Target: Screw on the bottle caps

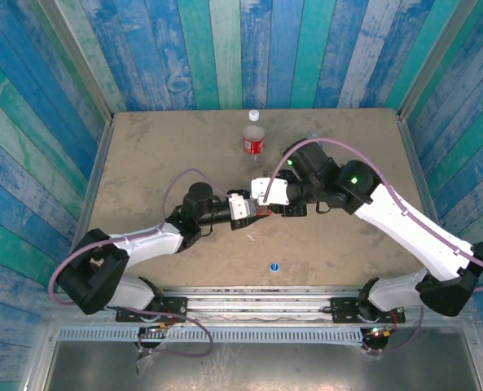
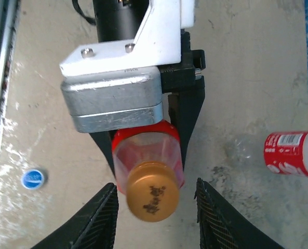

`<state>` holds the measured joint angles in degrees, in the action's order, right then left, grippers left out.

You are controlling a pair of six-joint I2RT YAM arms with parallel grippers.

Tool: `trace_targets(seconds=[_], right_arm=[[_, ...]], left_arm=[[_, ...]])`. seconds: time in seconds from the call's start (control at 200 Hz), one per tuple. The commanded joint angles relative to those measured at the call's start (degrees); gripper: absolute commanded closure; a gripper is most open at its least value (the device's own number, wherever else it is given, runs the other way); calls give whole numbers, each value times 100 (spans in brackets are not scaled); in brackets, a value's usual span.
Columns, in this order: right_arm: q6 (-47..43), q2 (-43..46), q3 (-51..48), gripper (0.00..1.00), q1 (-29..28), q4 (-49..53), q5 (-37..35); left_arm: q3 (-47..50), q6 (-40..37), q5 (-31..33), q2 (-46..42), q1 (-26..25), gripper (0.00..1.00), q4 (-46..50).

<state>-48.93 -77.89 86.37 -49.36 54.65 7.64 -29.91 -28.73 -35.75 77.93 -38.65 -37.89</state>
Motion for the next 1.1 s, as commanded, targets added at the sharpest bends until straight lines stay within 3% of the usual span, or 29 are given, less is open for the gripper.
trace_targets(seconds=[0.0, 0.13, 0.295, 0.411, 0.521, 0.651, 0.741, 0.826, 0.891, 0.966, 1.096], right_arm=[[-698, -177, 114, 56, -27, 289, -131], [-807, -292, 75, 57, -30, 426, -151], [-695, -415, 189, 77, -29, 596, -41], [-86, -412, 245, 86, -38, 559, 88], [2078, -215, -3, 99, -23, -110, -439], [4802, 69, -530, 99, -25, -1268, -775], [7335, 207, -880, 99, -38, -1840, -893], [8268, 280, -1119, 99, -41, -1969, -459], [8091, 325, -1273, 97, -46, -1944, -463], [7185, 456, -1421, 88, -39, -1891, -582], [4474, 826, -1617, 66, -27, -1642, -333]], left_arm=[[20, -96, -151, -323, 25, 45, 75], [42, -124, -100, -403, 28, 45, 159], [56, -142, -48, -421, 33, 45, 177], [38, -148, 21, -394, 37, 45, 195], [37, -199, 121, -409, 84, 45, 290], [16, -282, 340, -385, 125, 45, 356], [-19, -280, 358, -324, 139, 45, 386], [-41, -232, 251, -331, 139, 46, 396], [-32, -191, 156, -326, 156, 46, 345], [-56, -194, 114, -317, 166, 46, 385], [-24, -195, 108, -337, 174, 46, 396]])
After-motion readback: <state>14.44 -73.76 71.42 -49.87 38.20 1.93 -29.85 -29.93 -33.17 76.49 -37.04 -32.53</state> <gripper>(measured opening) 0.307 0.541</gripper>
